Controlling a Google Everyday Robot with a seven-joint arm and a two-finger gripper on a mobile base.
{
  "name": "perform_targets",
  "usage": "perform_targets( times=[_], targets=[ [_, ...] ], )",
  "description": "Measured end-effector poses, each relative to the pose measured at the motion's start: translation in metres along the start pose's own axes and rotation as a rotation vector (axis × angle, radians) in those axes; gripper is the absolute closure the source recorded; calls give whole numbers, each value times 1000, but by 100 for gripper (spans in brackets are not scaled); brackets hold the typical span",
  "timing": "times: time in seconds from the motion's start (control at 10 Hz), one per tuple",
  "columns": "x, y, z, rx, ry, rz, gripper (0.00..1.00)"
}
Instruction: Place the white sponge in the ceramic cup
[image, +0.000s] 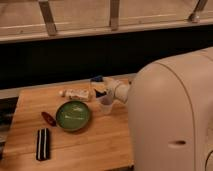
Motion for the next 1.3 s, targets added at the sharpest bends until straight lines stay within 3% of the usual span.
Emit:
perform_targets(
  times=[0.5, 0.9, 1.0, 1.3],
  targets=[
    [20, -23, -14, 27, -50, 57, 100],
    [34, -31, -16, 33, -55, 88, 100],
    [36, -33, -16, 30, -61, 94, 100],
    [38, -26, -12, -41, -67, 78, 96]
  ],
)
